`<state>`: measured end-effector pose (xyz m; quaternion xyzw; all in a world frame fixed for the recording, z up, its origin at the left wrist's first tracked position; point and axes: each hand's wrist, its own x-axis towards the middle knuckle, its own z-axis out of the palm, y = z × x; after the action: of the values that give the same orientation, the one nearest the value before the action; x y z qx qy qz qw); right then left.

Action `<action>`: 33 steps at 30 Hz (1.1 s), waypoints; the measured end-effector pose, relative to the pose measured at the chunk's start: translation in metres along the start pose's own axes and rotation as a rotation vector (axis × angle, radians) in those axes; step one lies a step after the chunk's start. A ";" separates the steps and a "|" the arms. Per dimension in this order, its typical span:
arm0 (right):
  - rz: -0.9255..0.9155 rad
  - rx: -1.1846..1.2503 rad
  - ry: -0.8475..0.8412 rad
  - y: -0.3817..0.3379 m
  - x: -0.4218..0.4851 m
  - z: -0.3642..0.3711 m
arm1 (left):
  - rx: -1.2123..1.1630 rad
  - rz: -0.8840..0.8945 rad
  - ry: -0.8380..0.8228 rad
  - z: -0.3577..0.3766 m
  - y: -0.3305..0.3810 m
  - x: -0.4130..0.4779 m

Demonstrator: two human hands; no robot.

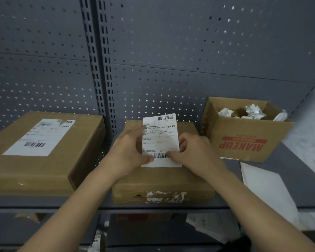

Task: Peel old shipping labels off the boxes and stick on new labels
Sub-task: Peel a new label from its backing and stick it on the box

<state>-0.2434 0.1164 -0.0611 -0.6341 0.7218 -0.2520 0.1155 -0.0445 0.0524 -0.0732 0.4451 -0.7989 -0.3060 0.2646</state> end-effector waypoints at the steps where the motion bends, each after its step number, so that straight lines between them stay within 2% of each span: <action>1: -0.001 -0.011 0.002 0.000 0.001 0.001 | 0.026 -0.012 0.011 0.000 -0.002 0.000; 6: 0.037 -0.078 0.031 0.008 0.011 0.003 | 0.148 -0.057 0.067 0.006 -0.002 -0.001; 12: 0.036 -0.152 0.020 0.012 0.024 0.006 | 0.310 -0.001 0.140 0.011 -0.003 0.012; 24: 0.052 -0.145 0.044 0.022 0.104 0.017 | 0.319 0.032 0.128 0.010 -0.025 0.081; 30: 0.083 -0.144 0.020 0.030 0.114 0.022 | 0.314 0.040 0.143 0.014 -0.036 0.089; 33: 0.113 -0.188 -0.006 0.030 0.117 0.020 | 0.367 0.037 0.099 0.016 -0.035 0.093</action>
<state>-0.2787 0.0000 -0.0756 -0.6011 0.7766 -0.1744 0.0716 -0.0797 -0.0391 -0.0949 0.4856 -0.8353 -0.1278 0.2238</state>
